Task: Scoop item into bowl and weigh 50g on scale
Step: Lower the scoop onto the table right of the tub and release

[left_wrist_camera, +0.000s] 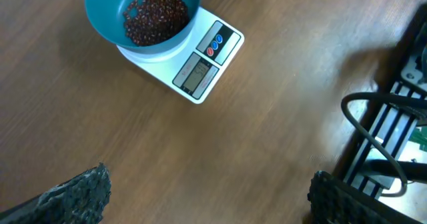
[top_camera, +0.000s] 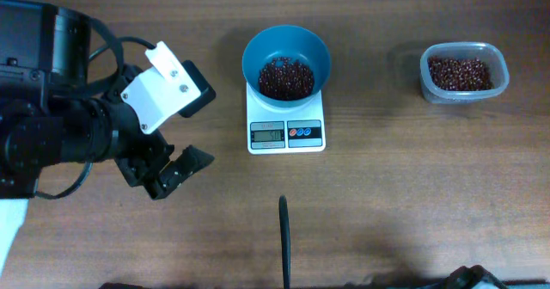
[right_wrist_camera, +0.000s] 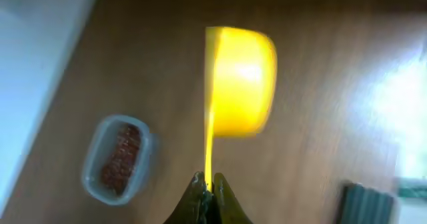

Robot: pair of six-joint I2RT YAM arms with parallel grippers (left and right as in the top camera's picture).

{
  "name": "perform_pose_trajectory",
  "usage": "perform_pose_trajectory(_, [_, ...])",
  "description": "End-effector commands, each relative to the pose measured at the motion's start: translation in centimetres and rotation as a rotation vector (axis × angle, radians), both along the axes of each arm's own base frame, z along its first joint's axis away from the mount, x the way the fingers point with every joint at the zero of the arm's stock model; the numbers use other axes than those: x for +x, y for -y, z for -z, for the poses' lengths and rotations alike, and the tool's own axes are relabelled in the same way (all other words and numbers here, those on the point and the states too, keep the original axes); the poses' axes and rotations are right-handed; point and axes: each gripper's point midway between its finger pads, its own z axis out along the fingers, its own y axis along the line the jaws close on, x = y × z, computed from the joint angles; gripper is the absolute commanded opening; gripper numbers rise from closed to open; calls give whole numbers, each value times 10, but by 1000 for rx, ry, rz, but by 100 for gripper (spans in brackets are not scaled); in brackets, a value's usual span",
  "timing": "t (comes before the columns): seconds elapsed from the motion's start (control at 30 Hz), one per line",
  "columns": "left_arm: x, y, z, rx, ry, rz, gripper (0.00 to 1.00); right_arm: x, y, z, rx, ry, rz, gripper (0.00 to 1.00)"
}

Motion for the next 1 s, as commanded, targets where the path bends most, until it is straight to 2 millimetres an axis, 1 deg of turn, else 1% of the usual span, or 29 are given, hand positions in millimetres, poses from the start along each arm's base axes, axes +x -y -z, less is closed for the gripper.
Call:
perform_pose_trajectory(0.0, [1,1,-6,-9,23,14,99,0,-46,78,54,119,-135,4])
perform_pose_trajectory(0.03, [1,1,-6,-9,23,14,99,13,-58,102,63,231,-203,4])
perform_pose_trajectory(0.1, [1,1,-6,-9,23,14,99,23,-68,147,136,296,-218,4])
perform_pose_trajectory(0.13, [1,1,-6,-9,23,14,99,27,-71,165,171,309,-229,4])
perform_pose_trajectory(0.17, [1,1,-6,-9,23,14,99,37,-72,184,188,339,-266,4])
perform_pose_trajectory(0.23, [1,1,-6,-9,23,14,99,50,-67,206,181,377,-301,5])
perform_pose_trajectory(0.27, [1,1,-6,-9,23,14,99,53,-64,216,179,378,-301,8])
perform_pose_trajectory(0.33, [1,1,-6,-9,23,14,99,57,-58,236,184,364,-295,19])
perform_pose_trajectory(0.37, [1,1,-6,-9,23,14,99,60,-55,242,193,357,-293,24])
perform_pose_trajectory(0.4, [1,1,-6,-9,23,14,99,63,-52,251,215,342,-288,24])
perform_pose_trajectory(0.43, [1,1,-6,-9,23,14,99,64,-51,258,231,329,-283,25])
perform_pose_trajectory(0.47, [1,1,-6,-9,23,14,99,63,-51,277,287,288,-269,32])
perform_pose_trajectory(0.5, [1,1,-6,-9,23,14,99,61,-53,289,325,259,-259,35])
perform_pose_trajectory(0.53, [1,1,-6,-9,23,14,99,59,-55,297,348,239,-250,36])
perform_pose_trajectory(0.57, [1,1,-6,-9,23,14,99,56,-57,310,387,206,-237,43])
perform_pose_trajectory(0.6, [1,1,-6,-9,23,14,99,55,-58,317,404,190,-230,61])
perform_pose_trajectory(0.63, [1,1,-6,-9,23,14,99,54,-57,320,405,178,-222,86])
perform_pose_trajectory(0.67, [1,1,-6,-9,23,14,99,53,-54,321,394,172,-213,99])
perform_pose_trajectory(0.83, [1,1,-6,-9,23,14,99,55,-34,313,329,147,-166,99])
perform_pose_trajectory(0.97, [1,1,-6,-9,23,14,99,42,-21,311,315,44,-92,99])
